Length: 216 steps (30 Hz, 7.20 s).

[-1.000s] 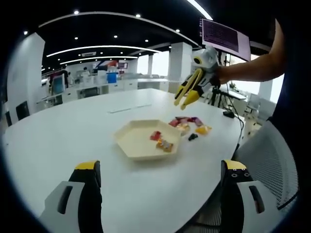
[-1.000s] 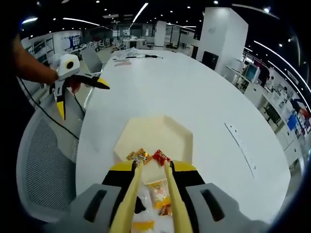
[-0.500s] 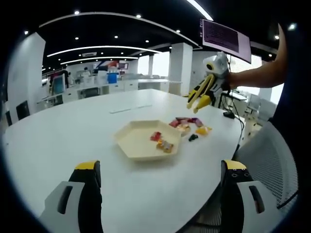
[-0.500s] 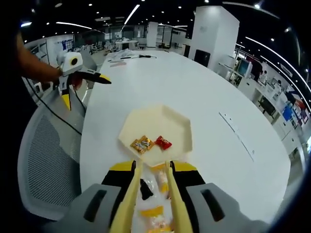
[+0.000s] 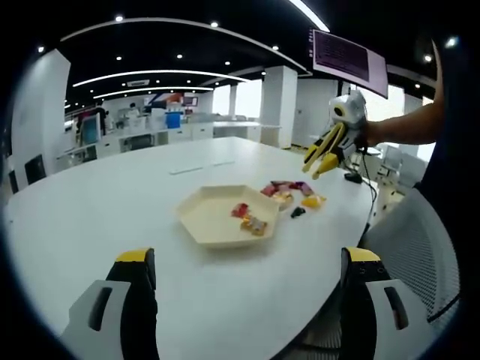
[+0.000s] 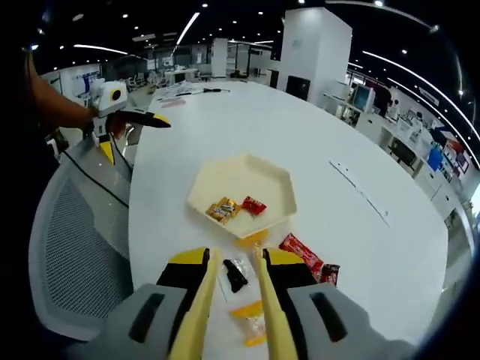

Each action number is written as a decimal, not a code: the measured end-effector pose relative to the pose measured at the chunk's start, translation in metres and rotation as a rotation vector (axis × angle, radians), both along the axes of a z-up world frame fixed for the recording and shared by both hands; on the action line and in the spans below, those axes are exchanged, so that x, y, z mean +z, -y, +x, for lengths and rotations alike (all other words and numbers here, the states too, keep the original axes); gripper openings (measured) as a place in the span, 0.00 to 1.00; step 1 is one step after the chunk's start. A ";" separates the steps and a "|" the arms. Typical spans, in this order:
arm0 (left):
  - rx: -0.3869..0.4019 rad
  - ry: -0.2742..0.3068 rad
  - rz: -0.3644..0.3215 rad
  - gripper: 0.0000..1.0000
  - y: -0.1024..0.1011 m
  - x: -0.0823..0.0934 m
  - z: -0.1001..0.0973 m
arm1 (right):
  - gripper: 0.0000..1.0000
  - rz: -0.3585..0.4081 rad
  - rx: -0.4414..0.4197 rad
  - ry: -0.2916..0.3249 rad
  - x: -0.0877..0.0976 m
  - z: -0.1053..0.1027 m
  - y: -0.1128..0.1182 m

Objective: Place the target food into the container with the food tongs after gripping and lifting it, then release it inside without dropping or visibly crushing the food.

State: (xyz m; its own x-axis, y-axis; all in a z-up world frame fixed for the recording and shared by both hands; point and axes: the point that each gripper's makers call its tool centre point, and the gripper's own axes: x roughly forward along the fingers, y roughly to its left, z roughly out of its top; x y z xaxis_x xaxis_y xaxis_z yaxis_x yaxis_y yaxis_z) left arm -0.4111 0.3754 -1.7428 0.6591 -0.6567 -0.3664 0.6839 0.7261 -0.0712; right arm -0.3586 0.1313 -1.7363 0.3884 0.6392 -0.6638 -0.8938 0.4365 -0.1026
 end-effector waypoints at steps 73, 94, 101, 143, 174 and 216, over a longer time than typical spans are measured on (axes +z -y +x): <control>0.008 -0.031 -0.014 0.99 -0.001 -0.004 0.001 | 0.25 -0.157 0.164 -0.086 -0.094 0.012 -0.004; 0.005 -0.037 -0.009 0.99 0.000 -0.005 0.000 | 0.25 -0.196 0.142 -0.156 -0.103 0.012 0.000; 0.006 -0.035 -0.012 0.99 0.000 -0.004 0.000 | 0.23 -0.172 0.144 -0.134 -0.103 0.009 0.000; 0.014 -0.019 -0.016 0.99 -0.002 -0.001 0.001 | 0.20 -0.076 -0.036 -0.150 -0.042 0.035 0.005; 0.019 -0.006 -0.020 0.99 -0.003 0.002 0.003 | 0.20 -0.057 0.049 -0.112 -0.017 0.055 -0.063; 0.024 0.003 -0.029 0.99 -0.004 0.004 0.004 | 0.22 -0.057 0.178 -0.069 0.002 0.085 -0.159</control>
State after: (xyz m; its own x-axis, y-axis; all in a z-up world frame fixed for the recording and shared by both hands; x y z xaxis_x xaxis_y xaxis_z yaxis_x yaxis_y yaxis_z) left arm -0.4075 0.3797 -1.7386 0.6758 -0.6510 -0.3457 0.6664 0.7400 -0.0908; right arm -0.2732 0.2900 -1.7342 0.2248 0.6543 -0.7220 -0.9621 0.2665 -0.0580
